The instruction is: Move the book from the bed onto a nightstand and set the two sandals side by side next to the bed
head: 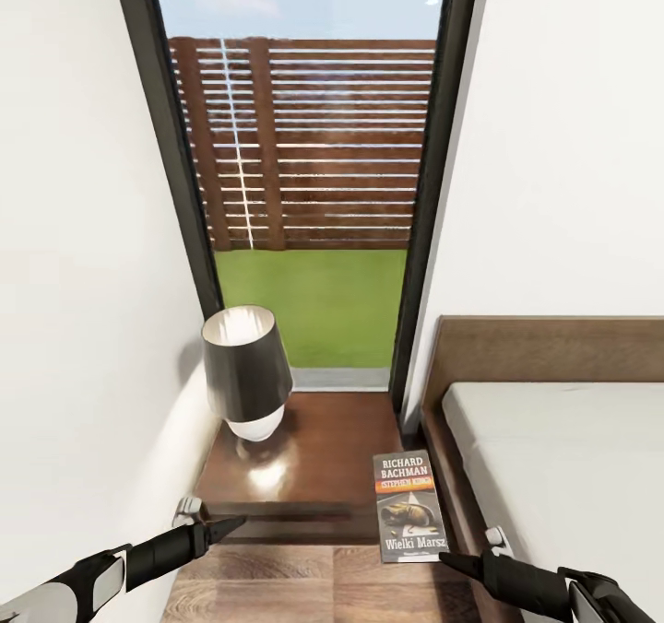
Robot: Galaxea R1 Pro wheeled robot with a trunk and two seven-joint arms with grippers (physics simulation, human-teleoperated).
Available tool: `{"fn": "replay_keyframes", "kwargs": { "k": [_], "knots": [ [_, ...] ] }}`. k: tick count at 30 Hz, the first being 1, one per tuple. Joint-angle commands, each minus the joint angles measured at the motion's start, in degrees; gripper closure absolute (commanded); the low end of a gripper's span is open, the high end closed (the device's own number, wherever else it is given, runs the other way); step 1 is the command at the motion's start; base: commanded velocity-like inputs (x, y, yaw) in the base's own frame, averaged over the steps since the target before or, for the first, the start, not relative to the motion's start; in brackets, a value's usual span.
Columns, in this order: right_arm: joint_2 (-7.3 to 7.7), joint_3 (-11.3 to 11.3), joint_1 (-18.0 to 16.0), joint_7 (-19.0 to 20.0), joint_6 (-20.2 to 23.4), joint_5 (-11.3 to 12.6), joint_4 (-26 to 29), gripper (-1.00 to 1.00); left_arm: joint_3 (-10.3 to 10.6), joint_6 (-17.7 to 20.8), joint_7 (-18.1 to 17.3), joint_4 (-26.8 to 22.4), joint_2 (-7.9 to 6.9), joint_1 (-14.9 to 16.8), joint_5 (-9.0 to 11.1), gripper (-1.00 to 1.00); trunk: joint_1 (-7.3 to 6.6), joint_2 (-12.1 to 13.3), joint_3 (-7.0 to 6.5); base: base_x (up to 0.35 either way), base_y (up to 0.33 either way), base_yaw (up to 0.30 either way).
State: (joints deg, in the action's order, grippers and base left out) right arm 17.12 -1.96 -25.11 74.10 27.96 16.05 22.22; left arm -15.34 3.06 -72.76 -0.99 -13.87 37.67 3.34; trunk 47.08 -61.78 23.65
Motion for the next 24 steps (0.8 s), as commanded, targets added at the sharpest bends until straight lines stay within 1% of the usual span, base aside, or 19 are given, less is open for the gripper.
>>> {"fn": "replay_keyframes", "kwargs": {
  "k": [1, 12, 16, 24],
  "knots": [
    [0.01, -0.1, 0.0, 0.2, 0.6, 0.2, 0.0, 1.0, 0.2, 0.3, -0.2, 0.0, -0.01, 0.0, 0.4, -1.0, 0.0, 0.0, 0.06, 0.077, -0.013, 0.002],
    [-0.01, -0.1, 0.0, 0.1, 0.6, 0.2, 0.0, 1.0, 0.2, 0.3, -0.1, 0.0, -0.01, 0.0, 0.4, -1.0, 0.0, 0.0, 0.06, 0.252, -0.002, 0.0],
    [0.0, -0.1, 0.0, 0.2, 0.6, 0.2, 0.0, 1.0, 0.2, 0.3, -0.1, 0.0, 0.0, 0.0, 0.4, -1.0, 0.0, 0.0, 0.06, 0.079, 0.0, 0.0],
    [-0.01, -0.1, 0.0, 0.1, 0.6, 0.2, -0.1, 1.0, 0.2, 0.3, -0.1, 0.0, -0.01, 0.0, 0.4, -1.0, 0.0, 0.0, 0.06, 0.01, 0.0, 0.0]
  ]
}}
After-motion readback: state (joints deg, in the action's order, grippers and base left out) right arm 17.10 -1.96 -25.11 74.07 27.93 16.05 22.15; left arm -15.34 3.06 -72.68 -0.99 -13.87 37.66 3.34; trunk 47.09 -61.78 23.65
